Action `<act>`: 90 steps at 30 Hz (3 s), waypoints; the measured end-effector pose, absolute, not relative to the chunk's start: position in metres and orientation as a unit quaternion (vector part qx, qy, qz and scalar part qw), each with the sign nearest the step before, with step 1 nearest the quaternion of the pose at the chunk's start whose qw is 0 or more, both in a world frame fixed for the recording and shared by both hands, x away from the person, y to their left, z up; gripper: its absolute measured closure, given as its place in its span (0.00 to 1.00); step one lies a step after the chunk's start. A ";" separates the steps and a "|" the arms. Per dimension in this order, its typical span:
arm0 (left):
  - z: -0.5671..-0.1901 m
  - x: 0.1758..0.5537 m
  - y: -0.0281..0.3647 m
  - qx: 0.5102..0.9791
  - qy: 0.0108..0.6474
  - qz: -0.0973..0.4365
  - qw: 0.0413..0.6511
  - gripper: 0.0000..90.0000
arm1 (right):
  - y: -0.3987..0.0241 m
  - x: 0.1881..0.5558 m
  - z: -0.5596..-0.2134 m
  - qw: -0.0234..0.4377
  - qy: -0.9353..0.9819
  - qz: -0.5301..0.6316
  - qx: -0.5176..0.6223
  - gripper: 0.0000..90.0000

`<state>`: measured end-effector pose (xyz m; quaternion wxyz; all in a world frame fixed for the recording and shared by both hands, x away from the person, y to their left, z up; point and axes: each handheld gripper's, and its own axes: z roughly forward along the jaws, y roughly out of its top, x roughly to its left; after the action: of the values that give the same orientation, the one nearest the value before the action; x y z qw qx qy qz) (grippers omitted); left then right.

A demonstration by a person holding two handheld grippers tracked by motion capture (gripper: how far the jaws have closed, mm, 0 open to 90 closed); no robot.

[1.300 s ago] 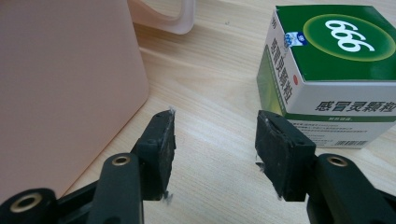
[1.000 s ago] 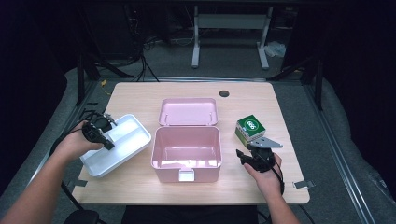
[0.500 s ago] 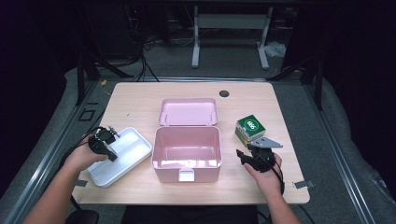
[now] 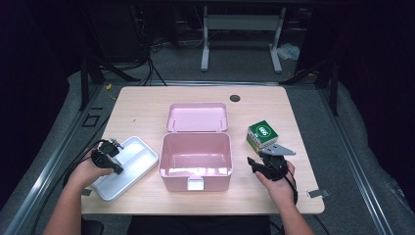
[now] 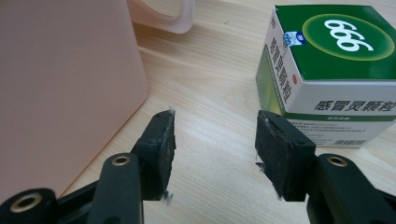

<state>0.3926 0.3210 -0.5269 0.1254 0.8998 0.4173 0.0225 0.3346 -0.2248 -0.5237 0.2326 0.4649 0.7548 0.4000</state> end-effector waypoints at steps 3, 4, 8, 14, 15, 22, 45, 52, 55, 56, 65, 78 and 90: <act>-0.527 0.391 0.321 0.899 0.417 0.030 0.127 0.91 | -0.225 0.334 -0.524 0.232 0.754 0.400 0.467 0.52; -0.527 0.390 0.320 0.901 0.414 0.034 0.122 0.89 | -0.225 0.335 -0.524 0.232 0.754 0.400 0.466 0.52; -0.527 0.388 0.318 0.904 0.409 0.040 0.122 0.84 | -0.225 0.335 -0.524 0.233 0.754 0.400 0.466 0.52; -0.521 0.383 0.323 0.900 0.413 0.055 0.128 0.68 | -0.226 0.335 -0.521 0.236 0.751 0.403 0.466 0.52; -0.519 0.383 0.324 0.899 0.415 0.057 0.130 0.65 | -0.226 0.335 -0.521 0.236 0.753 0.401 0.466 0.52; -0.506 0.377 0.323 0.894 0.416 0.071 0.150 0.56 | -0.224 0.336 -0.520 0.242 0.756 0.390 0.466 0.48; -0.492 0.367 0.316 0.898 0.399 0.068 0.171 0.51 | -0.219 0.369 -0.490 0.219 0.795 0.332 0.459 0.37; -0.492 0.365 0.314 0.899 0.398 0.068 0.170 0.51 | -0.219 0.391 -0.477 0.208 0.812 0.297 0.458 0.27; -0.492 0.365 0.314 0.899 0.397 0.068 0.171 0.51 | -0.219 0.395 -0.476 0.206 0.816 0.289 0.456 0.25; -0.492 0.365 0.314 0.899 0.397 0.068 0.170 0.51 | -0.219 0.400 -0.474 0.208 0.820 0.276 0.456 0.23; -0.493 0.365 0.315 0.899 0.399 0.066 0.169 0.51 | -0.224 0.419 -0.470 0.205 0.822 0.251 0.469 0.20; -0.493 0.364 0.315 0.901 0.396 0.068 0.165 0.51 | -0.229 0.455 -0.464 0.197 0.823 0.219 0.485 0.17; -0.491 0.364 0.314 0.902 0.393 0.069 0.167 0.51 | -0.234 0.476 -0.471 0.157 0.828 0.194 0.502 0.16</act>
<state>0.3637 0.3141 -0.4911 0.1670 0.9015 0.3932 0.0689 0.4760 -0.2336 -0.4712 0.1565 0.5024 0.8279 0.1941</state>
